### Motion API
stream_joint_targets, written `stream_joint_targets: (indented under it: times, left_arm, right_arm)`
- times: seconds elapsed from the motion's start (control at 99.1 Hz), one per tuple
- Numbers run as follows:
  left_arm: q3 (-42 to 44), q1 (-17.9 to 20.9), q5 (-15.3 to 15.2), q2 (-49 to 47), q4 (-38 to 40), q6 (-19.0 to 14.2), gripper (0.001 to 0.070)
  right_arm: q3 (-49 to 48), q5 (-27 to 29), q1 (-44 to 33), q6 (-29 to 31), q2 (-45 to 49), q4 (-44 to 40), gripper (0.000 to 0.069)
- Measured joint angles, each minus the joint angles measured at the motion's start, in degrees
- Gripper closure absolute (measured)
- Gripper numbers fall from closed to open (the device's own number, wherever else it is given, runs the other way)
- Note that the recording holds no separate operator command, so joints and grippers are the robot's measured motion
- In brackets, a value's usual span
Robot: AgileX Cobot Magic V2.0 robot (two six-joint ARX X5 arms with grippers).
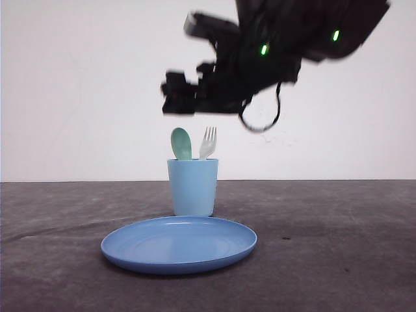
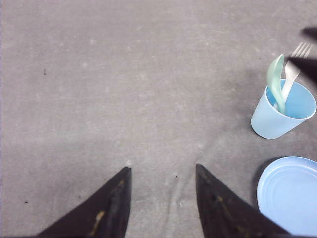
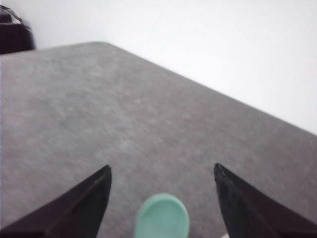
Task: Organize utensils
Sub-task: 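Drop the spoon into the cup beside the fork, open right gripper, then lower the right gripper around the cup rim and grasp the cup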
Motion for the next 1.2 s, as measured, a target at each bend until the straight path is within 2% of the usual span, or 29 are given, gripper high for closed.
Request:
stream_joint_targets:
  times: [0.182, 0.343, 0.565, 0.625, 0.696, 0.797, 0.938, 1.2]
  left_arm:
    - [0.0, 0.0, 0.0, 0.0, 0.0, 0.1, 0.0474]
    - [0.0, 0.0, 0.0, 0.0, 0.0, 0.1, 0.0474]
    - [0.0, 0.0, 0.0, 0.0, 0.1, 0.1, 0.0474]
    - [0.0, 0.0, 0.0, 0.0, 0.0, 0.1, 0.0474]
    - [0.0, 0.0, 0.0, 0.0, 0.0, 0.2, 0.0474]
    - [0.0, 0.0, 0.0, 0.0, 0.0, 0.2, 0.0474]
    - [0.0, 0.0, 0.0, 0.0, 0.0, 0.2, 0.0474]
    - [0.0, 0.0, 0.0, 0.0, 0.1, 0.2, 0.0474]
  right_arm:
    - [0.0, -1.8, 0.0, 1.6, -8.9, -9.4, 0.0276]
    - [0.0, -1.6, -0.3, 3.2, -15.3, -22.5, 0.0276]
    - [0.0, -1.6, -0.4, 4.3, -20.4, -36.7, 0.0272]
    - [0.0, -1.5, -0.4, 4.3, -20.5, -39.6, 0.0247]
    - [0.0, -1.1, -0.4, 4.3, -20.4, -42.8, 0.0172]
    - [-0.7, -0.1, -0.4, 4.3, -20.4, -43.5, 0.0072]
    - [-4.5, 1.7, -0.5, 4.6, -20.4, -42.8, 0.0013]
    - [-11.8, 1.6, -1.0, 7.7, -18.9, -35.1, 0.0010]
